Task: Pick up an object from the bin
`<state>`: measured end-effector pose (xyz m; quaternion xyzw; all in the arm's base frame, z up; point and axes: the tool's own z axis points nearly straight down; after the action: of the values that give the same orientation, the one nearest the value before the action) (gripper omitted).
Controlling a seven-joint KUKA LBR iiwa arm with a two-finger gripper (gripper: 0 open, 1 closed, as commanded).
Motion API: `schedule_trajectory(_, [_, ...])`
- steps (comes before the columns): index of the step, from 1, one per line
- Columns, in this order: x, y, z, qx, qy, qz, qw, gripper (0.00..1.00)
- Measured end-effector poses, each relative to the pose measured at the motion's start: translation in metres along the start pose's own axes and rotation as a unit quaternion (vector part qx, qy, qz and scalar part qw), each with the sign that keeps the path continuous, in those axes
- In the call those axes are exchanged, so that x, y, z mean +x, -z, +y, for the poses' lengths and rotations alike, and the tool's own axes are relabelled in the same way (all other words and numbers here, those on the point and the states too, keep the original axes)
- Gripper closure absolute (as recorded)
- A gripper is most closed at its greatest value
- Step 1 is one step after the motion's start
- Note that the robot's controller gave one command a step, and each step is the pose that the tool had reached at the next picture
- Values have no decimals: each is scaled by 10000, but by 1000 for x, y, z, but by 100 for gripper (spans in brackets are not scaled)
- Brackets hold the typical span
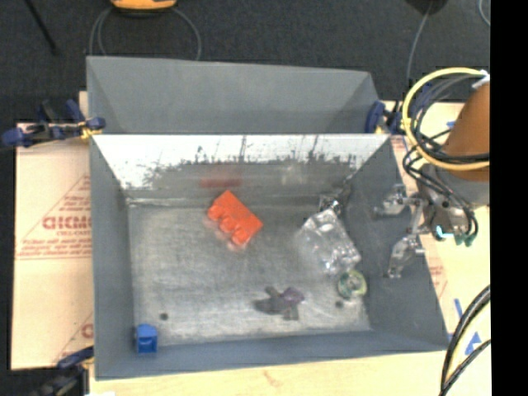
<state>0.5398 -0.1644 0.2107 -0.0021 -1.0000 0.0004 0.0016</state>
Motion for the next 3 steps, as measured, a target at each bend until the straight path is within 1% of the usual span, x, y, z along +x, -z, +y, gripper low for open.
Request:
schedule_trajectory(1, [44, -94, 30, 67, 1934, -169, 9810, 0])
schedule_trajectory(2, [26, -99, 21, 101, 3310, -209, 9433, 0])
schedule_trajectory(3, [29, -100, 23, 52, 3354, -117, 9420, 100])
